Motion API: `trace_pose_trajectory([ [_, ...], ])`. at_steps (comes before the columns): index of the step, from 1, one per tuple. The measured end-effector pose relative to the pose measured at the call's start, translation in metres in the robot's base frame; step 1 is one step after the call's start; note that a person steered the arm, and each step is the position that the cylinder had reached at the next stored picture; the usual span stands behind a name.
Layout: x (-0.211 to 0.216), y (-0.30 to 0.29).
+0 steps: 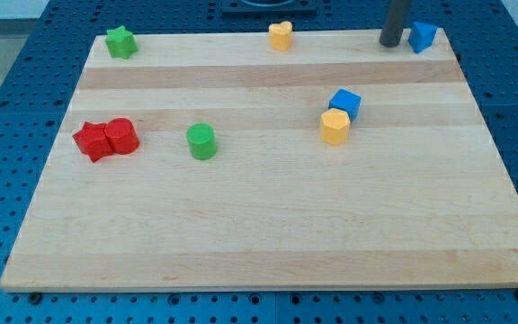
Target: Move the blue cube diagonally to the green circle
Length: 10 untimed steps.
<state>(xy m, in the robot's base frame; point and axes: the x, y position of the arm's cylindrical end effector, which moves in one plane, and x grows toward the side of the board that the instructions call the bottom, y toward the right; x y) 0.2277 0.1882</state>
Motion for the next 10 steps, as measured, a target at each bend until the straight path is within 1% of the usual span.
trace_pose_trajectory([
  [3,0.078,-0.004],
  [6,0.159,-0.027],
  [8,0.167,-0.067],
  [10,0.167,-0.071],
])
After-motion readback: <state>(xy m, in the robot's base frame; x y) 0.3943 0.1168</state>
